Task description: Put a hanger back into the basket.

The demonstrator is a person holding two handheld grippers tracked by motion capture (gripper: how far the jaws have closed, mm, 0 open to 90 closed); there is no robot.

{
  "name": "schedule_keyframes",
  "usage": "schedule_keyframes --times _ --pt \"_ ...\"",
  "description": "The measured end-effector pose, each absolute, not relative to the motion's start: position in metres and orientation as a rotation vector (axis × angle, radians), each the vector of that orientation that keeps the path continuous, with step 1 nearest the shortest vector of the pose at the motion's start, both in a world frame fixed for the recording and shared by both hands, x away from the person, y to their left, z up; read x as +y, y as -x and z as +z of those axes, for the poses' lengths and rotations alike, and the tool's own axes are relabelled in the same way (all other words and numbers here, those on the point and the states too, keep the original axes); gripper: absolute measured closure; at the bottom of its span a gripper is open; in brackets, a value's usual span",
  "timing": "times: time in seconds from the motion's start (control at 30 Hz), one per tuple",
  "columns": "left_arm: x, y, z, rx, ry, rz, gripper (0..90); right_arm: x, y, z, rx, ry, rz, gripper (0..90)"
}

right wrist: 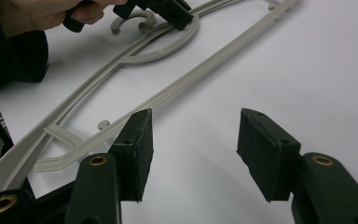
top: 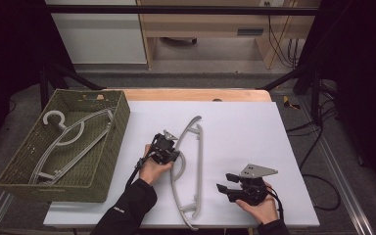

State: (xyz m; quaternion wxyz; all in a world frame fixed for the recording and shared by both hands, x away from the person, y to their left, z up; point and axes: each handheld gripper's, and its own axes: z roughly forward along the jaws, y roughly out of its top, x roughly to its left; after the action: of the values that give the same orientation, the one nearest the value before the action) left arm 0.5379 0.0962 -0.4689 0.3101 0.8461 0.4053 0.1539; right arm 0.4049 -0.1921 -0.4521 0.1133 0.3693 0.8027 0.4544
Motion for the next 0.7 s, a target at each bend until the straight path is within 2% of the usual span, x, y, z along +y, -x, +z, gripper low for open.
schedule_keyframes --times 0.2,0.33,0.4,0.47,0.57,0.7 --pt "0.080 -0.553 -0.470 1.064 -2.216 0.405 76.0 -0.193 -0.404 -0.451 2.356 -1.077 1.345 45.6" --pt "0.079 -0.548 -0.469 1.062 -2.211 0.432 75.4 -0.195 -0.404 -0.450 2.343 -1.085 1.352 45.2" --pt "0.083 -0.539 -0.462 1.047 -2.194 0.433 63.9 -0.197 -0.404 -0.450 2.338 -1.088 1.350 44.8" --pt "0.087 -0.527 -0.452 1.033 -2.179 0.453 57.4 -0.198 -0.404 -0.450 2.326 -1.099 1.354 44.3" --pt "0.095 -0.504 -0.443 1.014 -2.191 0.414 50.1 -0.199 -0.404 -0.449 2.322 -1.103 1.347 43.3" --pt "0.105 -0.469 -0.453 1.012 -2.231 0.379 46.3 -0.201 -0.403 -0.448 2.306 -1.111 1.353 42.7"
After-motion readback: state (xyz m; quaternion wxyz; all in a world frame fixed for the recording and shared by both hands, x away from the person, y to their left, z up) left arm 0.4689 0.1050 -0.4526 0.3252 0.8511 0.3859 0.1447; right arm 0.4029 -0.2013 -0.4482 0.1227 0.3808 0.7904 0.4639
